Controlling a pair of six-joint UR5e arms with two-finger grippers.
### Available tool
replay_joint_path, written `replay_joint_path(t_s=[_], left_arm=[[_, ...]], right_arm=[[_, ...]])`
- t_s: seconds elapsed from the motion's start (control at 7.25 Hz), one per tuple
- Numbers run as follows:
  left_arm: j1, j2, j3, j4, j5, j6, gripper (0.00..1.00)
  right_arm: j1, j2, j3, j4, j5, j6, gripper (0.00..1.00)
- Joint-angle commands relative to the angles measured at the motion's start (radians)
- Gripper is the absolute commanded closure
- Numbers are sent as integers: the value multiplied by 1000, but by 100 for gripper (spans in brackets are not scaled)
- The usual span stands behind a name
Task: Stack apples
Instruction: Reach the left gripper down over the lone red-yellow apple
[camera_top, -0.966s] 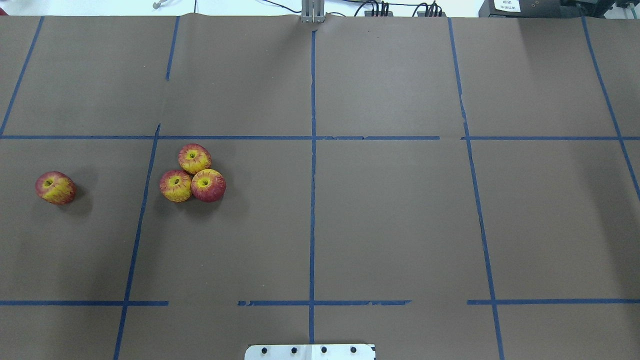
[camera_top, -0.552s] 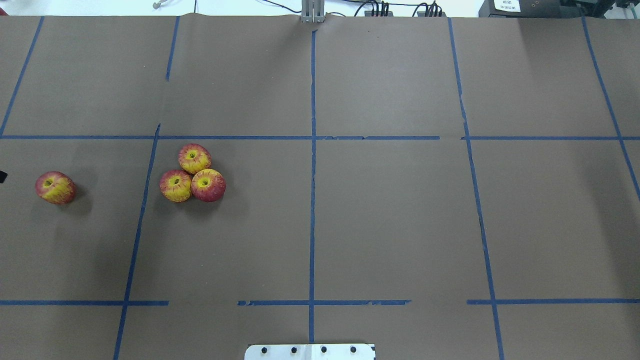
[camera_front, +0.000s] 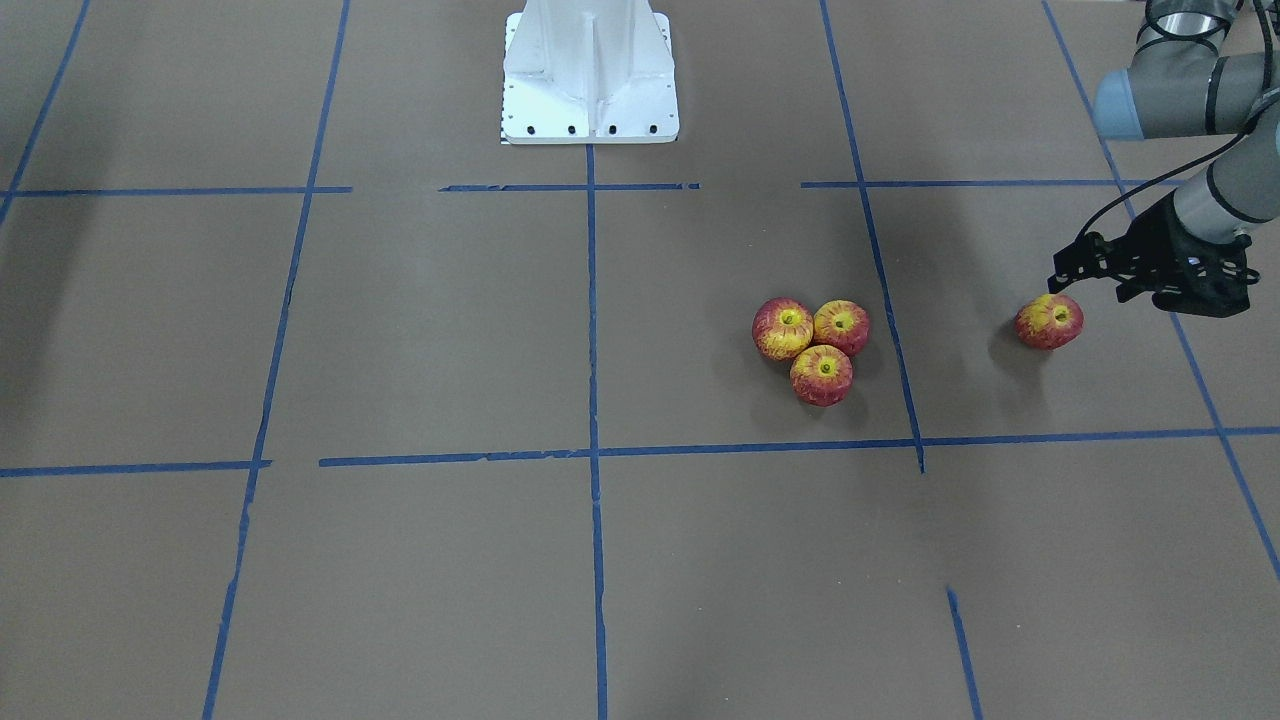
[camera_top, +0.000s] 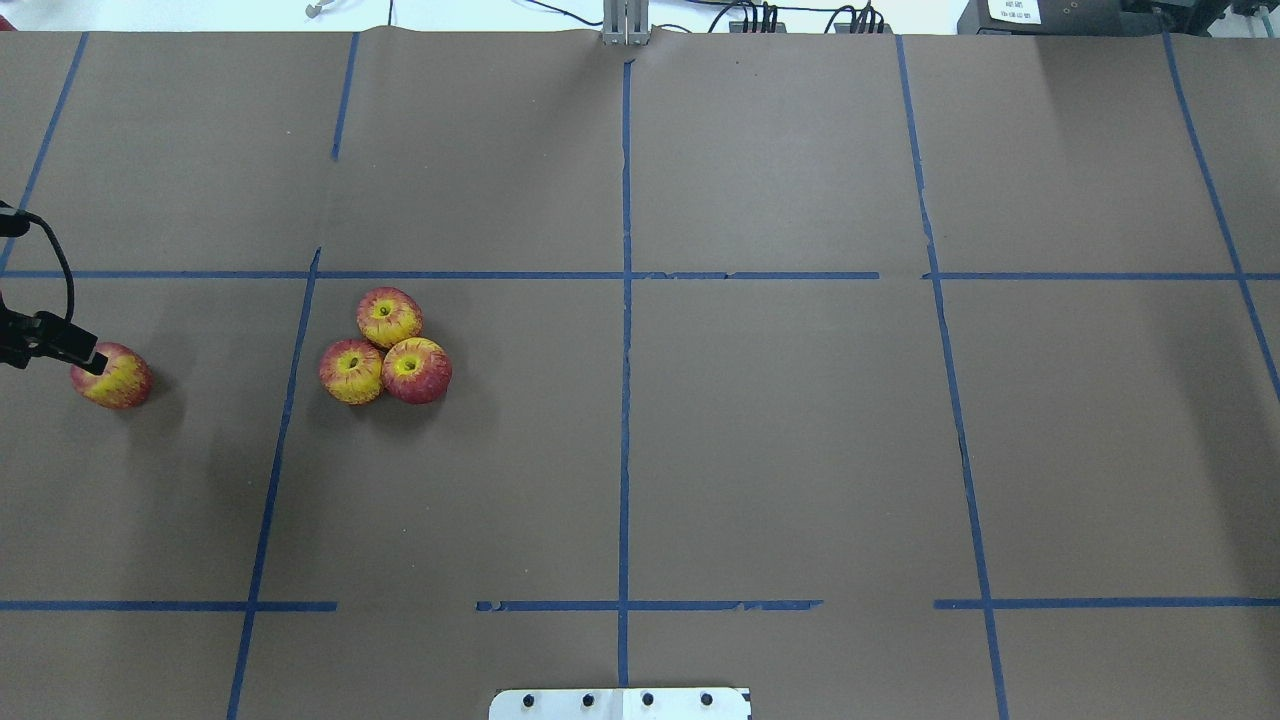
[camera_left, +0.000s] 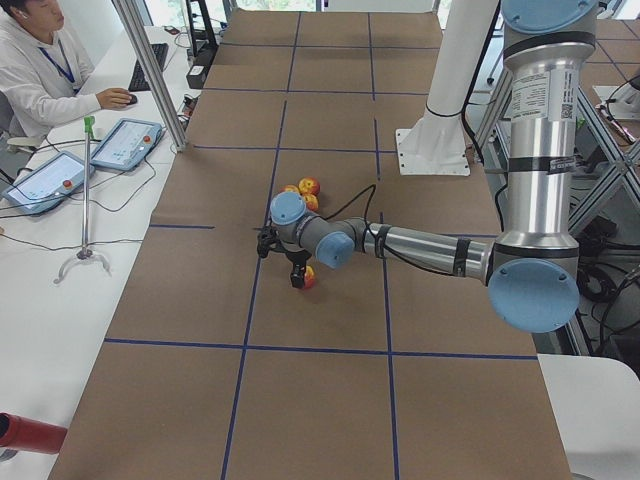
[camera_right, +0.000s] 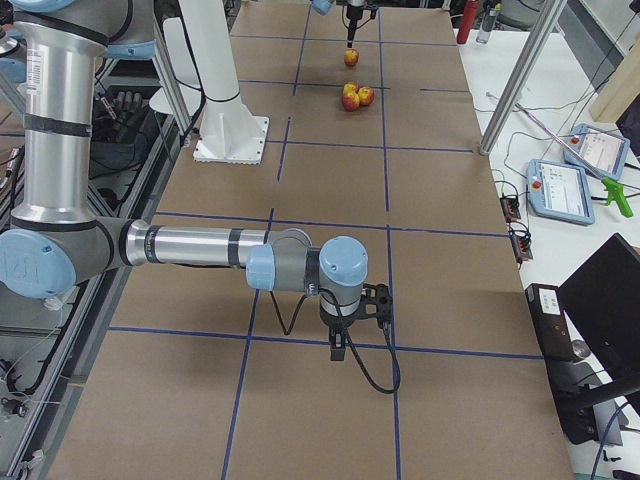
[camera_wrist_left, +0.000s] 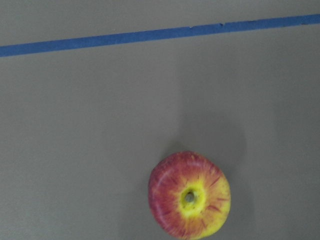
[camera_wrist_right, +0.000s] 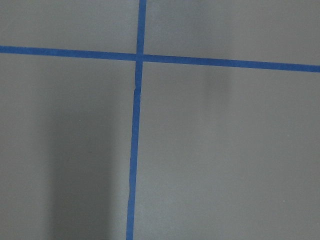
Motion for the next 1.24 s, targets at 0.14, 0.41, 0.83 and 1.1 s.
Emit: replay_joint_path(t_s=[0.14, 0.41, 0.83, 1.1], left_arm=[[31, -28, 37, -3, 41, -24, 0], [32, -64, 84, -5, 41, -22, 0], [66, -68, 118, -8, 42, -22, 0], [86, -68, 120, -8, 42, -22, 0]], right_arm=[[0, 0, 0, 0, 0, -1, 0], [0, 0, 0, 0, 0, -1, 0], [0, 0, 0, 0, 0, -1, 0], [0, 0, 0, 0, 0, -1, 0]])
